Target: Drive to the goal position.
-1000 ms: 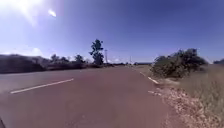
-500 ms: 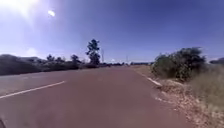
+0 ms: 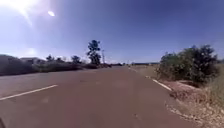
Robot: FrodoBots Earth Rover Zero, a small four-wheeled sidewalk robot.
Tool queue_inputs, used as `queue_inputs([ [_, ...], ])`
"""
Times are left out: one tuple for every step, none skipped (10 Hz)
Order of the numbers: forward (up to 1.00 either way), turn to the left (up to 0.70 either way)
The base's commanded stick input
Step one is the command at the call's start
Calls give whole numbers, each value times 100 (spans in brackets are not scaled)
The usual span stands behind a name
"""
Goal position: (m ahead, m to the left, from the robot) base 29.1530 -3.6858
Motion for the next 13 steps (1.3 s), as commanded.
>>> queue_inputs([
  [100,0],
  [100,0],
  [100,0],
  [100,0],
  [100,-38],
  [100,-35],
  [100,0],
  [100,0],
  [100,-11],
  [100,-33],
  [100,-13],
  [100,-2],
  [100,-11],
])
